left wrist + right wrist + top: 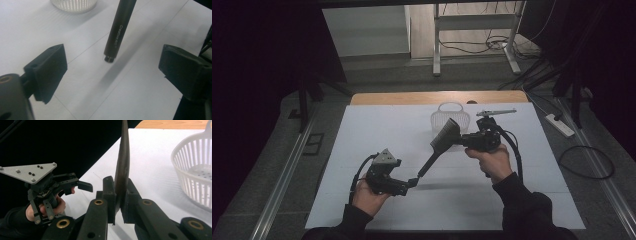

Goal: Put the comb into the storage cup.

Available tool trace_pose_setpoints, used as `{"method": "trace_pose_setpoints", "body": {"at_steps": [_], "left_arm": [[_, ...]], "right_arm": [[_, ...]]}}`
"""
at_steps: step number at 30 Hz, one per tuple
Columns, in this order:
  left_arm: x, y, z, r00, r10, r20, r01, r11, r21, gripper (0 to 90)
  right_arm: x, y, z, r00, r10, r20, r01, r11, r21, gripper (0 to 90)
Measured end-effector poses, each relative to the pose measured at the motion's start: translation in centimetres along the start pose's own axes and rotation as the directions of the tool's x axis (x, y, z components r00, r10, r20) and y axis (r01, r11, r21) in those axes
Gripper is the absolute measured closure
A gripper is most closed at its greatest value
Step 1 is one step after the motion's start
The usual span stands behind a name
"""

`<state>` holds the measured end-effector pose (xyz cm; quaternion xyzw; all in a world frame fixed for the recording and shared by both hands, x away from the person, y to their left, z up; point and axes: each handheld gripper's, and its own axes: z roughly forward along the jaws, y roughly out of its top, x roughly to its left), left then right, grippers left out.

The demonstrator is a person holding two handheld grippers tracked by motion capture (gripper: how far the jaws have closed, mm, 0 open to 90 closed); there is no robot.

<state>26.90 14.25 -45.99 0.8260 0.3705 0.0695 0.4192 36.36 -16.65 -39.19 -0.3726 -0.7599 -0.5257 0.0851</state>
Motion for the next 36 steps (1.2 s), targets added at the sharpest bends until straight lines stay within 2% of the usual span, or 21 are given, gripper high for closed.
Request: {"method": "trace_pose_setpoints", "body": {"at_steps": [5, 9, 13, 27, 36], "left_arm": [[0.4, -0.2, -0.5, 1.0000, 0.002, -0.006, -0.002, 1.0000, 0.002, 3.5], [0.8, -0.5, -0.8, 0.9994, 0.005, -0.034, -0.004, 0.9999, 0.011, 2.5], [1.2, -0.8, -1.1, 0.9993, -0.013, -0.034, 0.013, 0.9999, 0.003, 1.5], [2.3, -1.5, -2.7, 0.9995, -0.020, -0.024, 0.020, 0.9995, -0.023, 0.5], [2.9, -2.2, -3.9, 0.9981, -0.028, -0.055, 0.027, 0.9994, -0.020, 0.0]], "right_arm": [[-0.1, 0.1, -0.4, 0.9999, -0.002, 0.013, 0.002, 1.000, -0.009, 83.5], [-0.3, 0.2, -0.7, 0.9997, -0.003, 0.026, 0.004, 1.000, -0.018, 83.5], [-0.4, 0.3, -1.1, 0.9993, -0.001, 0.038, 0.002, 1.000, -0.024, 83.4], [-0.5, 0.5, -1.5, 0.9987, -0.003, 0.050, 0.004, 1.000, -0.025, 83.4], [-0.4, 0.8, -2.1, 0.9984, -0.006, 0.056, 0.009, 0.999, -0.044, 83.4]]}}
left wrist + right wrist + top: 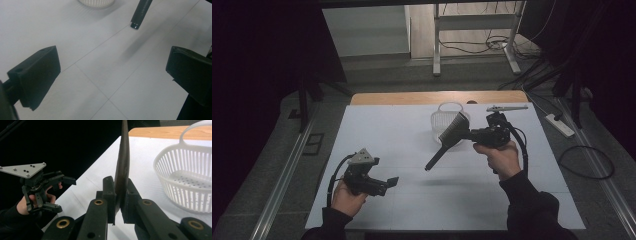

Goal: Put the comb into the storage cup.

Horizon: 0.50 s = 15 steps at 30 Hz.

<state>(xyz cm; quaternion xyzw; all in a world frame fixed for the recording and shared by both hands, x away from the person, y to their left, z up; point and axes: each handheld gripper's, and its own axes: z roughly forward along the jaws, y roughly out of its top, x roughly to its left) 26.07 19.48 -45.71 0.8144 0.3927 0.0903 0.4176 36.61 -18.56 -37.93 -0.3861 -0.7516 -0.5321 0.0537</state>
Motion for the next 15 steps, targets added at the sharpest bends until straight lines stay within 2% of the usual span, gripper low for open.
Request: {"method": "trace_pose_setpoints", "body": {"at_steps": [7, 15], "left_arm": [[0.4, -0.9, -1.3, 0.9995, -0.017, -0.027, 0.017, 0.9998, -0.004, 0.0], [0.7, -1.8, -2.4, 0.9987, -0.045, -0.024, 0.044, 0.9989, -0.011, 0.0]], "right_arm": [[0.0, 0.4, -0.5, 0.9999, -0.003, 0.014, 0.003, 1.000, -0.016, 83.4], [-0.1, 1.0, -0.9, 0.9996, -0.009, 0.028, 0.010, 1.000, -0.023, 83.4]]}}
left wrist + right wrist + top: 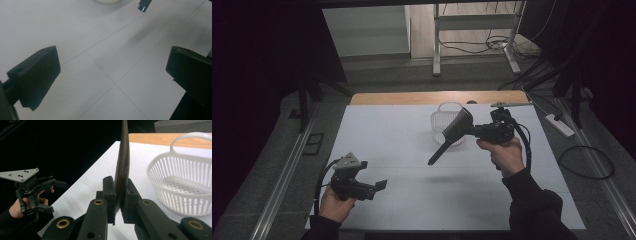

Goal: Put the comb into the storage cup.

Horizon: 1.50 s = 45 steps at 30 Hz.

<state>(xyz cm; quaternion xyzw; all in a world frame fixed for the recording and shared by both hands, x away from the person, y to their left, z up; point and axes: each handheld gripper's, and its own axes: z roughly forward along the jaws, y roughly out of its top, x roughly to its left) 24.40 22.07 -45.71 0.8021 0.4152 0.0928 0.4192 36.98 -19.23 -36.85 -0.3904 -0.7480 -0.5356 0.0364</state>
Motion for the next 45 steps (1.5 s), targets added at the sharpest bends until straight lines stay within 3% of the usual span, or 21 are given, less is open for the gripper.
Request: {"method": "trace_pose_setpoints", "body": {"at_steps": [11, 33, 45], "left_arm": [[0.3, -1.2, -1.4, 0.9995, -0.025, 0.018, 0.025, 0.9996, -0.015, 0.0], [-0.2, -3.4, -3.9, 0.9994, -0.006, -0.035, 0.005, 0.9995, -0.032, 0.0], [-0.5, -4.4, -4.6, 0.9995, -0.006, -0.030, 0.005, 0.9999, -0.014, 0.0]], "right_arm": [[-0.7, 0.6, -0.3, 0.9997, 0.009, 0.023, -0.008, 1.000, -0.011, 83.4], [-1.4, 3.2, -0.9, 0.9975, 0.011, 0.070, -0.009, 0.999, -0.040, 83.4], [-2.1, 4.7, -0.8, 0.9954, 0.033, 0.089, -0.028, 0.998, -0.060, 83.4]]}}
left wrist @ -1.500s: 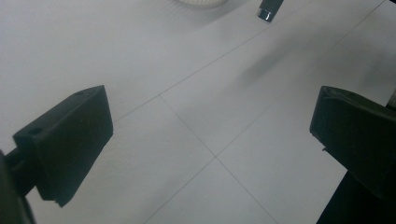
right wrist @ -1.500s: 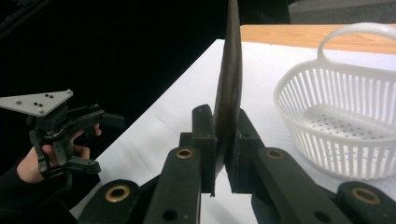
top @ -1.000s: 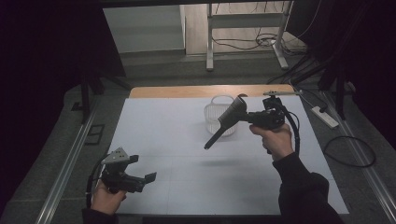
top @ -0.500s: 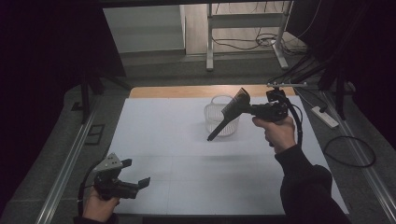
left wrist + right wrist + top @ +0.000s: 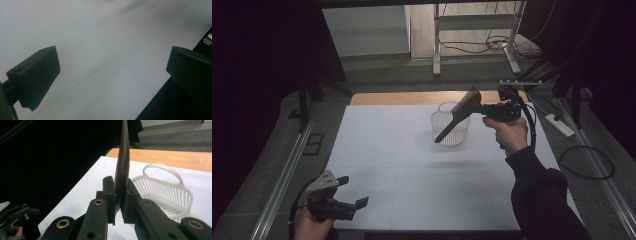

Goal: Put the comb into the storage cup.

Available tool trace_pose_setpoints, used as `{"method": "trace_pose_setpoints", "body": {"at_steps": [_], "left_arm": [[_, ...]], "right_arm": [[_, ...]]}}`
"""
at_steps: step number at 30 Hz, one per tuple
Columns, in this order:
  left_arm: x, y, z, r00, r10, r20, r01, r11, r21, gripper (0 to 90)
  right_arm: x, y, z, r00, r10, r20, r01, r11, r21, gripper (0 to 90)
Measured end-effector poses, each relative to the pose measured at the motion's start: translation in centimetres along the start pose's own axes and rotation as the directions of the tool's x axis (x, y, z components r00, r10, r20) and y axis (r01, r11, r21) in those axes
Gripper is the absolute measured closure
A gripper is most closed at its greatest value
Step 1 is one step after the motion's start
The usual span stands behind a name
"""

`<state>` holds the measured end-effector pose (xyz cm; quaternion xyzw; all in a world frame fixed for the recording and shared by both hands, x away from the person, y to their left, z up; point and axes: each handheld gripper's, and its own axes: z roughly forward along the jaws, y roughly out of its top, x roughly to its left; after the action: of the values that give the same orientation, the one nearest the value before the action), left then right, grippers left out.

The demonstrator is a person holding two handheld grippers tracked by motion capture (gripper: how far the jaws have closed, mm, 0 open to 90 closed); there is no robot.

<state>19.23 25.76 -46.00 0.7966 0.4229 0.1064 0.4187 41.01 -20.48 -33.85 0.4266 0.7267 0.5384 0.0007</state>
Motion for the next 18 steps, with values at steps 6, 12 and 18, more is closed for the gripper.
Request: {"method": "trace_pose_setpoints", "body": {"at_steps": [6, 12, 18], "left_arm": [[0.2, -0.2, -0.3, 1.0000, -0.006, -0.002, 0.006, 0.9997, -0.022, 0.0], [0.7, -0.3, -0.4, 0.9990, -0.030, 0.033, 0.032, 0.9983, -0.050, 0.0], [0.7, -0.3, -0.3, 0.9991, -0.026, 0.034, 0.027, 0.9987, -0.042, 0.0]], "right_arm": [[-0.1, 0.7, 0.2, 0.9999, -0.002, 0.014, 0.002, 1.000, -0.001, 83.5], [-0.3, 1.4, 0.4, 0.9998, 0.012, 0.014, -0.012, 1.000, -0.010, 83.4], [-0.5, 2.1, 0.6, 0.9992, 0.007, 0.039, -0.006, 1.000, -0.017, 83.4]]}}
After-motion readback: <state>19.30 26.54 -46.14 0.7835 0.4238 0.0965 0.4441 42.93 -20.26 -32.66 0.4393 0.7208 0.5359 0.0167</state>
